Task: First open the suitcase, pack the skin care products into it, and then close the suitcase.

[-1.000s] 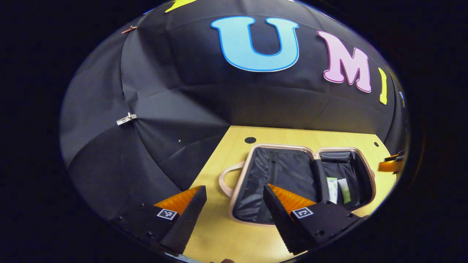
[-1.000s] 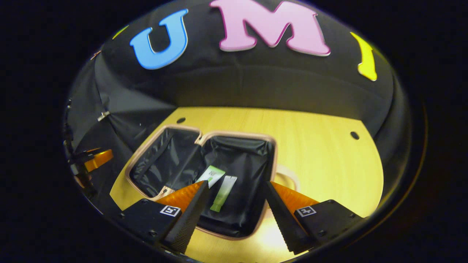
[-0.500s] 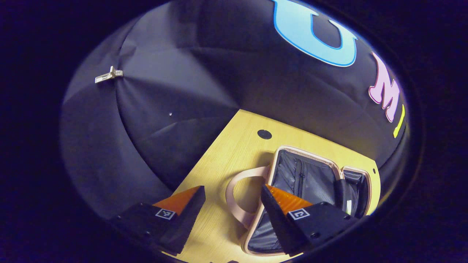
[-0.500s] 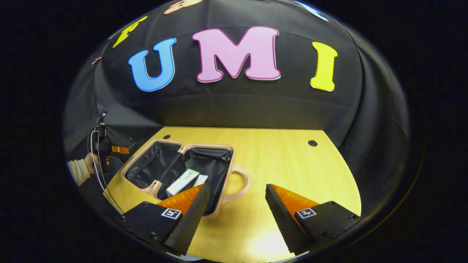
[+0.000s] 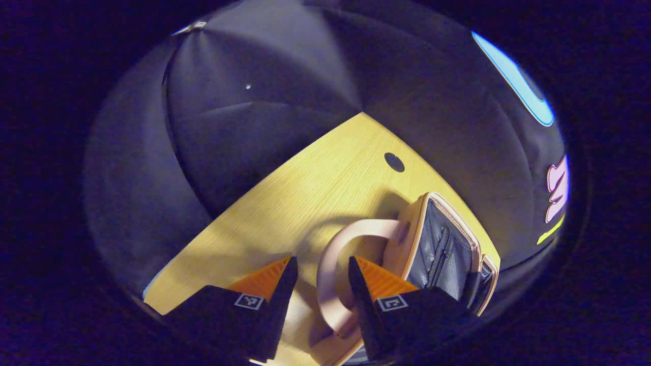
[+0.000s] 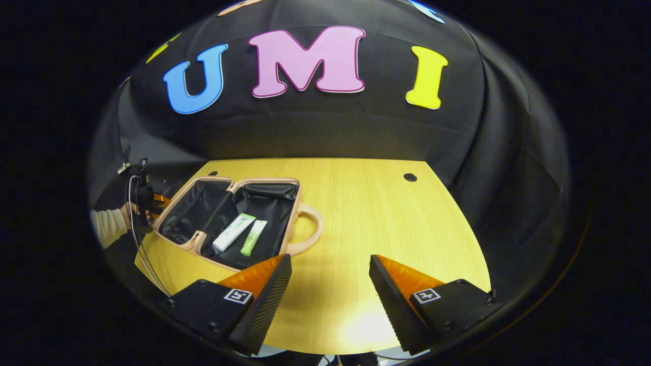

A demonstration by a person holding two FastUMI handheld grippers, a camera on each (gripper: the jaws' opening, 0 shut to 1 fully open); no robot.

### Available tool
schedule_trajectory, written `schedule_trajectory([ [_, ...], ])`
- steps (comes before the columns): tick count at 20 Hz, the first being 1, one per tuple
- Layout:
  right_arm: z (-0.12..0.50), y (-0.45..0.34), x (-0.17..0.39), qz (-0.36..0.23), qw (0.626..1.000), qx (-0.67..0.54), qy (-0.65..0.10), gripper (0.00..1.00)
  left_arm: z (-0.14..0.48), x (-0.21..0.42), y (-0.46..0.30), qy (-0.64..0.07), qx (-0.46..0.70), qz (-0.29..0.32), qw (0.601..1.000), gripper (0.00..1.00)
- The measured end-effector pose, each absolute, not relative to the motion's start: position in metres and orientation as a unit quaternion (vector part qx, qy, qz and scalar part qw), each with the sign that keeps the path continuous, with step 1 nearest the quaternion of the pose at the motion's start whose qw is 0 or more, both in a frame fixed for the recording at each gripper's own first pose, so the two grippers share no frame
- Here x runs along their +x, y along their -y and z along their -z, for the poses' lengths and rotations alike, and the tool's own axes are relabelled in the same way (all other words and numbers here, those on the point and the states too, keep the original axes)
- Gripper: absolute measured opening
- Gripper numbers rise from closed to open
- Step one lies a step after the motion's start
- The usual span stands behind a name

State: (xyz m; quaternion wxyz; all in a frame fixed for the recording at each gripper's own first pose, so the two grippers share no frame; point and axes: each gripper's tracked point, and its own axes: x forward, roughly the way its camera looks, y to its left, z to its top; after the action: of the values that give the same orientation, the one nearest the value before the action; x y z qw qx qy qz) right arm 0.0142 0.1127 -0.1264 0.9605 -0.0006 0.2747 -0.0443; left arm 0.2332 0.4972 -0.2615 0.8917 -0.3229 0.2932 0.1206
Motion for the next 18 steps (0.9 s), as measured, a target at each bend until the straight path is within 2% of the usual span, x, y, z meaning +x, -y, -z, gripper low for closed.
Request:
schedule_trajectory([
  [1,0.128,-0.11,0.011,0.049,0.959,0.003,-0.279,0.98,0.26,0.235,-0.496,-0.29,-0.329,-0.115,0.891,0.57],
  [4,0.126,-0.104,0.008,0.063,0.959,0.02,-0.274,0.98,0.255,0.234,-0.492,-0.293,-0.335,-0.112,0.888,0.21],
  [6,0.123,-0.099,0.007,0.069,0.961,0.024,-0.268,0.98,0.244,0.234,-0.494,-0.281,-0.313,-0.121,0.899,0.16],
  [10,0.114,-0.091,0.002,0.073,0.964,0.023,-0.256,0.98,0.185,0.225,-0.492,-0.235,-0.232,-0.102,0.938,0.07],
  [18,0.108,-0.071,-0.012,0.071,0.966,0.047,-0.242,0.98,0.013,0.145,-0.449,-0.123,-0.142,-0.017,0.982,0.06],
])
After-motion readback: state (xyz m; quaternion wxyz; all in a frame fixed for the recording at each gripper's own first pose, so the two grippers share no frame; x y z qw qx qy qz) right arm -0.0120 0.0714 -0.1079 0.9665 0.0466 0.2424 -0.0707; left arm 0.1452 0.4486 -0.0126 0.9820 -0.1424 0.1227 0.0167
